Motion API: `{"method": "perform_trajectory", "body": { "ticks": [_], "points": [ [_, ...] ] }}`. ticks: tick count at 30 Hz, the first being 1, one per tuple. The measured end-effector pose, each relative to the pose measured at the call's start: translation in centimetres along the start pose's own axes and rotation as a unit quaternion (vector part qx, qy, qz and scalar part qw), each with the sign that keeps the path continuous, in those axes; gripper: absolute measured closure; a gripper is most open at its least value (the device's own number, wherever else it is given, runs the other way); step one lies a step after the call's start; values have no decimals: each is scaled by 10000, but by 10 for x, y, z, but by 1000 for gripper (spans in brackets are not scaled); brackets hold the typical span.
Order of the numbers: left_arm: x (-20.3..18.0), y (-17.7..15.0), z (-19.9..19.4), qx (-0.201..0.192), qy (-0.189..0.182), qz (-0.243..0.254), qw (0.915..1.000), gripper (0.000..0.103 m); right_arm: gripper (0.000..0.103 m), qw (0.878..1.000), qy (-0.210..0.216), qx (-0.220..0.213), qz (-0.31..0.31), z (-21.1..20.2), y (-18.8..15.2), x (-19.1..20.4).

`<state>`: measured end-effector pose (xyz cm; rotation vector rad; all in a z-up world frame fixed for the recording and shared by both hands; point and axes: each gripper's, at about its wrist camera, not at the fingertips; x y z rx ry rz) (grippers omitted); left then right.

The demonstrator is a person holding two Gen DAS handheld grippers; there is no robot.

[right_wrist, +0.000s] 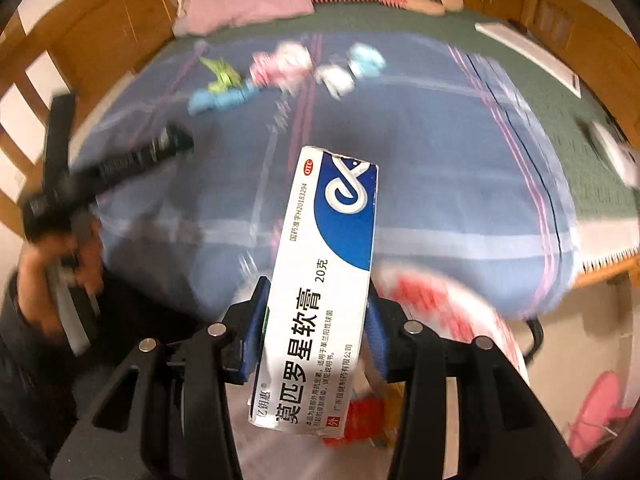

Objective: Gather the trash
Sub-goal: 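Carry both items to the trash bag and release them from both tools, then move both open tools back over the remaining trash on the bed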

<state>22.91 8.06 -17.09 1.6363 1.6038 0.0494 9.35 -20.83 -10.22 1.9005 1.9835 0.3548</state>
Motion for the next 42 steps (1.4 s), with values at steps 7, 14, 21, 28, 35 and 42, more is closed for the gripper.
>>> {"method": "perform_trajectory", "body": {
  "ticks": [7, 14, 21, 28, 35, 42],
  "points": [
    [-45, -21, 8, 354, -892, 882, 9915, 49, 31, 9946, -202, 1012, -132, 37, -39, -8],
    [-106, -62, 14, 1085, -2536, 1845, 9433, 49, 25, 9692, -61, -380, 2432, -11, -17, -100],
    [-182, -142, 22, 2140, -2972, 3739, 8521, 22, 24, 9489, 56, -312, 3141, -1, -10, -123],
    [-160, -107, 25, 1554, -2713, 2921, 9038, 8, 24, 9488, 183, -234, 3145, 5, -13, -113],
    [-107, -55, 22, 480, -1810, 1386, 9725, 8, 24, 9507, 173, -184, 3090, 9, -4, -104],
    [-80, -32, 13, -353, -470, 1086, 9923, 7, 24, 9533, 10, -766, 2923, -9, 3, -89]
  ]
}}
Point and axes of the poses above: each gripper's, at about its wrist camera, not at the fingertips, and z roughly the way its jaws point, x to its left, y to its top, and after that the axes turned 12 degrees about -y, right-handed
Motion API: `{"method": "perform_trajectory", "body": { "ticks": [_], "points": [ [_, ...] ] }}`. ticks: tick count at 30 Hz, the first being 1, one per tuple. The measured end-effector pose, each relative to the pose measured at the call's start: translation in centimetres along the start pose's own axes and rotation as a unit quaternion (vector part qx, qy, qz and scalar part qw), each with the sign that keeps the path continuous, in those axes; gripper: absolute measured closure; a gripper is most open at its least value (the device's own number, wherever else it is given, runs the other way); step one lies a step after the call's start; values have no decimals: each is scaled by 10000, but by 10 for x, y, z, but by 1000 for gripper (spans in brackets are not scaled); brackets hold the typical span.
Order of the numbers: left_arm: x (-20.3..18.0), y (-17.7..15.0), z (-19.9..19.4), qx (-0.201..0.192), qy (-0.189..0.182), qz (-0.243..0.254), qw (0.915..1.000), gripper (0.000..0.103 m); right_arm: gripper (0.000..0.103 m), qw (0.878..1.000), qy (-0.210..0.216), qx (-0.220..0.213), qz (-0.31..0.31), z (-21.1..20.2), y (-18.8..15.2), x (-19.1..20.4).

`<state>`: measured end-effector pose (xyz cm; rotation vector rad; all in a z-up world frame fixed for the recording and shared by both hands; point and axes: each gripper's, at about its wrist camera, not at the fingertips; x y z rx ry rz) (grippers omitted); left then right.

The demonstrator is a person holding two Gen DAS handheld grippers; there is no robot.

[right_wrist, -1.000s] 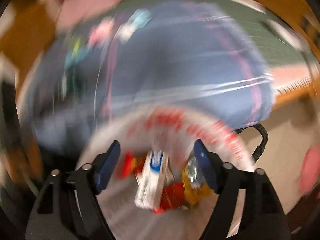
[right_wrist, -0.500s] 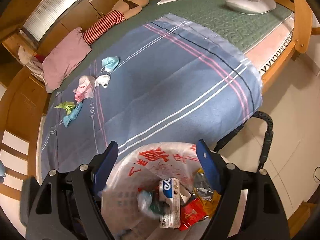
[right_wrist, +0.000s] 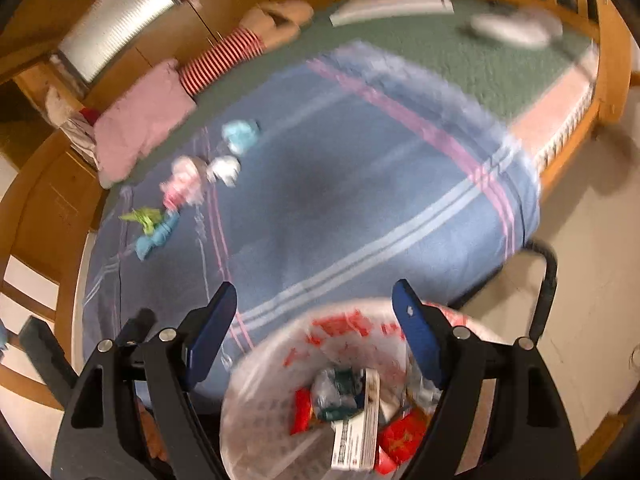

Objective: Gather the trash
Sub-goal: 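Move both open tools back over the remaining trash on the bed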

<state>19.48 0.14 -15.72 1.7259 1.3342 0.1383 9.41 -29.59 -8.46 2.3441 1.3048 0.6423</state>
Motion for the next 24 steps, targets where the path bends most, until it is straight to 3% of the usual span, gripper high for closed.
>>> {"method": "perform_trajectory", "body": {
  "ticks": [2, 3, 4, 8, 13, 16, 20, 24],
  "points": [
    [7, 2, -3, -66, 239, -55, 9997, 7, 19, 9981, -106, -515, -308, -15, 0, 13],
    [10, 3, -3, -116, 392, -80, 9991, 7, 7, 9972, -147, -605, -422, -17, 0, 17],
    [12, 3, -3, -138, 509, -97, 9986, 7, 4, 9962, -148, -652, -565, -17, -1, 23],
    [27, 3, -7, -150, 1038, -292, 9941, 7, 4, 9943, -216, -798, -669, -7, -9, 36],
    [47, 1, -15, -160, 1190, -756, 9899, 7, 4, 9879, -184, -1197, -971, -5, -19, 46],
    [54, -1, -16, -96, 1232, -939, 9879, 7, 4, 9880, -101, -851, -1286, 2, -17, 57],
    [56, -2, -17, -70, 1283, -1007, 9866, 7, 4, 9926, 57, -232, -1191, 15, -14, 58],
    [57, -3, -18, -53, 1322, -1008, 9861, 7, 4, 9932, 79, 84, -1162, 23, -18, 62]
  ]
}}
Point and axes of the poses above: each gripper's, at about its wrist camera, not at the fingertips, and z roughly the way its jaws point, x to its left, y to its top, and after that the axes turned 12 degrees about -y, right-handed
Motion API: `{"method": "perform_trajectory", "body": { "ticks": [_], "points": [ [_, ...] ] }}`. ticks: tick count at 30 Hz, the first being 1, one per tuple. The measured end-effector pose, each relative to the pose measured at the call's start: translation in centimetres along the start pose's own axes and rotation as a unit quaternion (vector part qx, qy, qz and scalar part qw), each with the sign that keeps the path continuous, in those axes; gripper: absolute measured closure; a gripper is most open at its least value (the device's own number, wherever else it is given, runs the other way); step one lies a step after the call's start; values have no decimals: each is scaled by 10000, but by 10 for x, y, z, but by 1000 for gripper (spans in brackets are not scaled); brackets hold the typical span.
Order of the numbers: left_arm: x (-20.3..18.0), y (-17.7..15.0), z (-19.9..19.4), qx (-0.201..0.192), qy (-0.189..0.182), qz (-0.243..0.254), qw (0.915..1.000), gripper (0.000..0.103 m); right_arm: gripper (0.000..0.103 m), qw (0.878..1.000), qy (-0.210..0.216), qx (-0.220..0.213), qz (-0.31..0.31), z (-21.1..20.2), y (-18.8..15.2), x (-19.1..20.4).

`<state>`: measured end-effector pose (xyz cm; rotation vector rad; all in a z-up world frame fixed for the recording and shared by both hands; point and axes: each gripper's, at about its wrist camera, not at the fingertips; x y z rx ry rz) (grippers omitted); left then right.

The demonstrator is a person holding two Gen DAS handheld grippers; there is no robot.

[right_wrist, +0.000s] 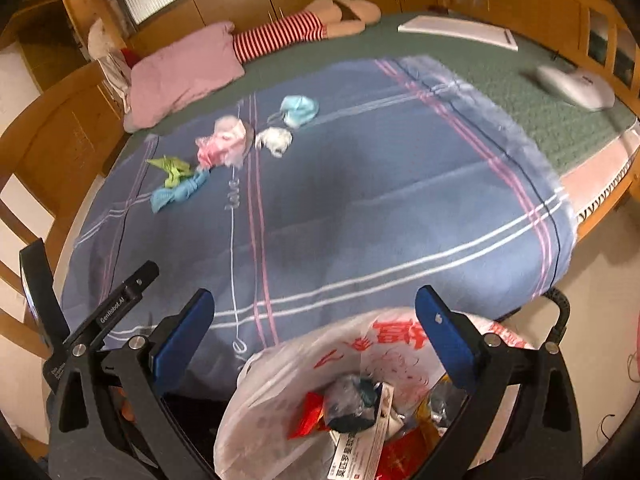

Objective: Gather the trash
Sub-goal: 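Move both open tools back over the remaining trash on the bed, then grasp the pink tissue packet with the right tool and lift it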

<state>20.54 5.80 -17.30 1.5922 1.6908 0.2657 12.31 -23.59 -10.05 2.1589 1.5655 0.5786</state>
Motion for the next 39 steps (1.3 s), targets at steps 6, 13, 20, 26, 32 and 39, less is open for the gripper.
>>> {"method": "perform_trajectory", "body": {
  "ticks": [6, 13, 20, 26, 32, 39],
  "points": [
    [0, 0, -2, -23, 64, -1, 10000, 7, 4, 9999, -36, 40, -116, 4, -5, 11],
    [37, 39, -33, -545, 316, -525, 9966, 7, 4, 9996, 211, -104, -138, 11, 27, 34],
    [106, 85, -49, -908, 1313, -1386, 9774, 7, 4, 9947, 561, -388, -775, 66, 106, 144],
    [126, 58, -28, -421, 875, -2333, 9675, 7, 4, 9904, -302, -762, -1116, 148, 191, 241],
    [132, 62, -29, -607, 1133, -2385, 9626, 7, 9, 9821, -1084, 26, -1542, 243, 205, 262],
    [143, 55, -27, -560, 1149, -2746, 9530, 7, 67, 9761, 520, 702, -1990, 222, 150, 245]
  ]
}}
Point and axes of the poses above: each gripper's, at about its wrist camera, not at the fingertips, and z roughly the way its jaws point, x to its left, y to its top, and after that the axes turned 12 degrees about -y, right-handed
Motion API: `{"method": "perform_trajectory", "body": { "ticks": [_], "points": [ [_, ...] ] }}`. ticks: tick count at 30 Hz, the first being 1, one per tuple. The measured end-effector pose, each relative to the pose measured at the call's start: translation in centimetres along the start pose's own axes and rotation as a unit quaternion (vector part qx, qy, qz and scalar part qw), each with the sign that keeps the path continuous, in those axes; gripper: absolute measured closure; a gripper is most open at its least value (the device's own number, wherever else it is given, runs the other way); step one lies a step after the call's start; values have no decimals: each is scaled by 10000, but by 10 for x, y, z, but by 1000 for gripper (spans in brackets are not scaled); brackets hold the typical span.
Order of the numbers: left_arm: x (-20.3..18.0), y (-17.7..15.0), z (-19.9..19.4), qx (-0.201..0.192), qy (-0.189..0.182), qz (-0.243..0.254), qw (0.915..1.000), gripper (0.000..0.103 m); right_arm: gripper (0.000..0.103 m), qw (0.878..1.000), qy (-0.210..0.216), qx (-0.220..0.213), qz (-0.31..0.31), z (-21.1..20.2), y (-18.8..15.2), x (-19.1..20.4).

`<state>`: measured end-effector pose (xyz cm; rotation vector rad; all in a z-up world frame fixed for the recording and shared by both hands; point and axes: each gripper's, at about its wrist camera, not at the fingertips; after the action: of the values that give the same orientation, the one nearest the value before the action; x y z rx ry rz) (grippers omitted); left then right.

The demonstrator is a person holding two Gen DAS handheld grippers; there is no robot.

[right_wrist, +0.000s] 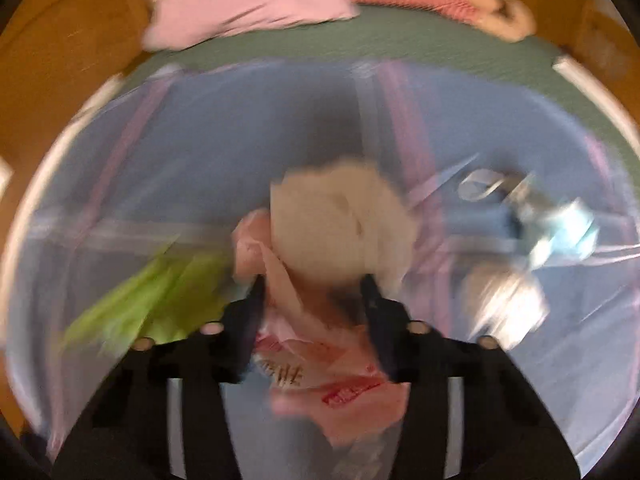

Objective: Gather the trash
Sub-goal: 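Grasp the pink tissue packet with the right tool and lift it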

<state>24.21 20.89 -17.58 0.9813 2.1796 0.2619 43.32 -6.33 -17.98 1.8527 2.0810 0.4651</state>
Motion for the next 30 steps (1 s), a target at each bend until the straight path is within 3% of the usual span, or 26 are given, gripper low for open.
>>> {"method": "perform_trajectory", "body": {
  "ticks": [4, 6, 9, 16, 17, 20, 21, 24, 27, 30],
  "points": [
    [5, -1, 0, 1, 101, -120, 9999, 7, 67, 9979, 324, 112, -552, -27, -47, 15],
    [5, -2, -1, -16, 138, -109, 9998, 7, 73, 9960, 604, 91, -646, -44, -70, 16],
    [0, -4, -4, -102, 181, 27, 9998, 7, 76, 9921, 1155, 99, -481, -70, -98, 11],
    [0, -4, -1, 12, 146, 72, 9999, 7, 76, 9750, 2206, -254, 129, -118, -119, 3],
    [0, -4, -1, 32, 133, 72, 9999, 7, 76, 9764, 2132, -295, 155, -123, -122, 2],
    [-2, -5, 3, 165, 67, 111, 9998, 7, 77, 9899, 1287, -575, 167, -137, -132, 2],
    [-6, -6, 6, 268, 11, 177, 9995, 7, 77, 9890, 1281, -661, 339, -142, -134, -5],
    [-20, -13, 14, 502, -169, 496, 9974, 7, 76, 9781, 1735, -667, 941, -151, -147, -31],
    [-41, -22, 16, 571, -309, 1058, 9923, 7, 76, 9726, 1933, -555, 1166, -149, -158, -45],
    [-48, -26, 14, 555, -462, 1255, 9895, 7, 76, 9675, 2148, -387, 1277, -139, -166, -46]
  ]
}}
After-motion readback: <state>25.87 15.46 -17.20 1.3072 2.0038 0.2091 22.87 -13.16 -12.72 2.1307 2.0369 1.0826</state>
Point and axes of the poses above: each gripper's, at about its wrist camera, not at the fingertips, and z roughly the way its jaws point, x to its left, y to its top, and after that the axes turned 12 degrees about -y, right-handed
